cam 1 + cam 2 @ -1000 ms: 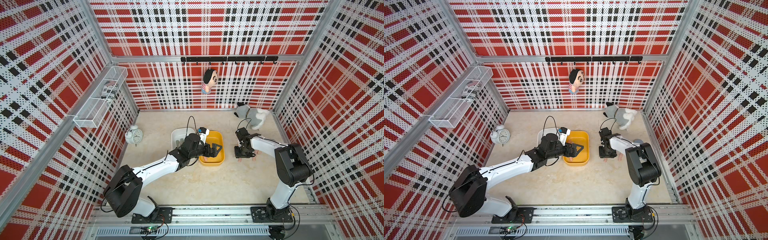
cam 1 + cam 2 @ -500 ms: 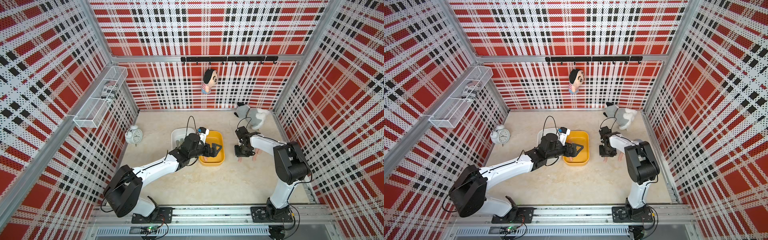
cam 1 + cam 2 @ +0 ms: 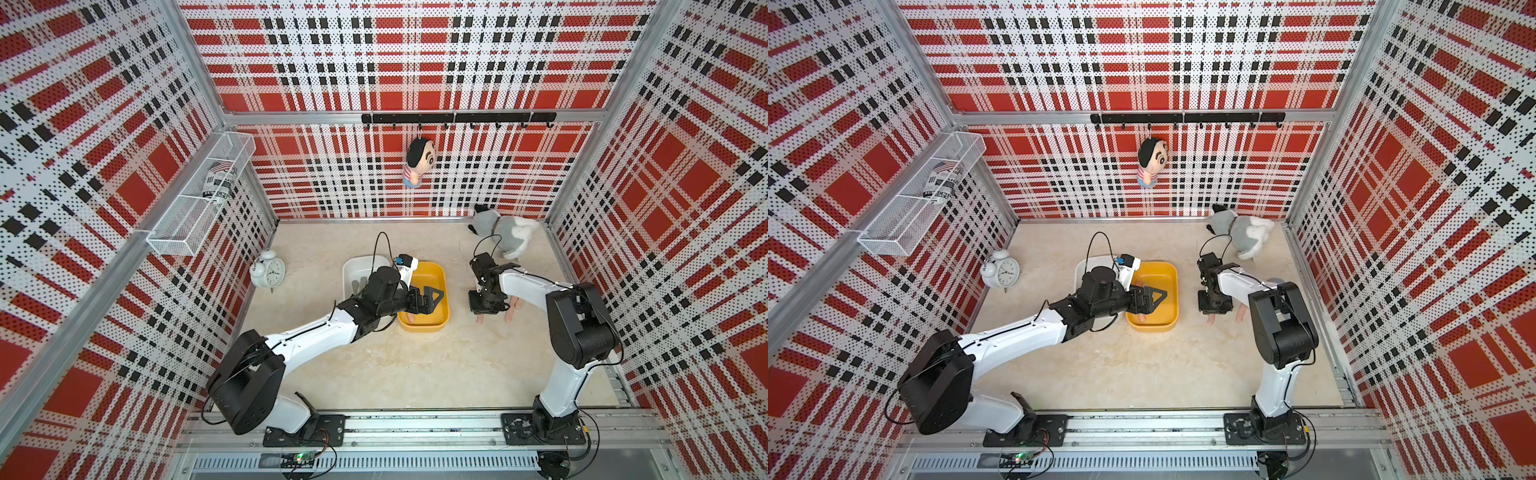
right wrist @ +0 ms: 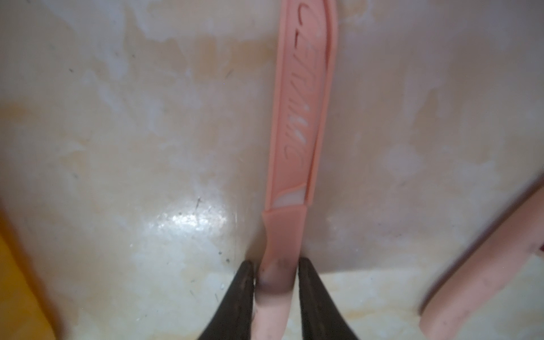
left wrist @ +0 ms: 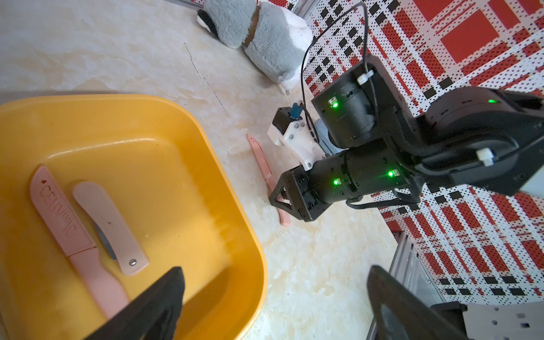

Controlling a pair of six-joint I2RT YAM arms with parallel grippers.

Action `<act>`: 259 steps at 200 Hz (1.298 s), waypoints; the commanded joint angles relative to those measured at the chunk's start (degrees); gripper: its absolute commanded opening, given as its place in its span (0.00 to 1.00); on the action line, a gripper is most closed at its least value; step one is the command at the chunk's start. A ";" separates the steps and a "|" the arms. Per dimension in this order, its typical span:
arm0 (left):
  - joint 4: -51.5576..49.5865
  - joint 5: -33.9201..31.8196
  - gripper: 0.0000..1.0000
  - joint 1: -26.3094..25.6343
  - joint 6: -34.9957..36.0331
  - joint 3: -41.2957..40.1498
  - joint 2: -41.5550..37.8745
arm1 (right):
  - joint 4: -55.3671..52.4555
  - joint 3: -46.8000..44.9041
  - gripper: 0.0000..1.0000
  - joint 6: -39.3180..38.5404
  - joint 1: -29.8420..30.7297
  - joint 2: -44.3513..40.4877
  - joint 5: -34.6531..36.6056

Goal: Place the fruit knives into the storage box by color
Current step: Pick up the fruit knife from the center of the board.

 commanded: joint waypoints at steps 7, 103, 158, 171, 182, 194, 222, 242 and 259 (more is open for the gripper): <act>0.26 0.13 0.98 0.56 0.65 -0.73 -0.97 | -3.07 -2.41 0.22 -0.54 0.62 2.43 -0.44; 1.05 -0.11 0.98 0.78 0.50 -1.86 -0.38 | -4.88 0.69 0.18 -0.89 0.60 0.12 -0.44; 1.44 0.22 0.98 1.00 0.34 -2.14 0.09 | -6.62 2.94 0.18 -0.89 0.72 -1.65 -0.60; 1.46 0.49 0.98 0.92 0.26 -2.10 0.19 | -6.79 3.26 0.18 -0.88 0.72 -1.82 -0.80; 1.36 0.60 0.98 0.85 0.28 -2.18 0.19 | -6.76 3.47 0.18 -0.88 0.81 -1.91 -0.95; 0.55 0.47 0.98 0.52 0.40 -2.27 0.14 | -6.88 3.82 0.18 -0.88 0.81 -2.03 -1.13; -4.29 0.60 0.98 -0.87 2.34 -0.97 1.10 | -7.14 4.36 0.18 -1.04 0.80 -2.09 -1.23; -6.46 -0.49 0.98 -1.76 2.93 -0.82 1.15 | -7.14 4.75 0.18 -0.97 0.81 -2.25 -1.40; -6.56 -0.53 0.98 -2.16 2.69 -1.31 1.07 | -7.41 5.30 0.18 -0.98 0.80 -2.27 -1.58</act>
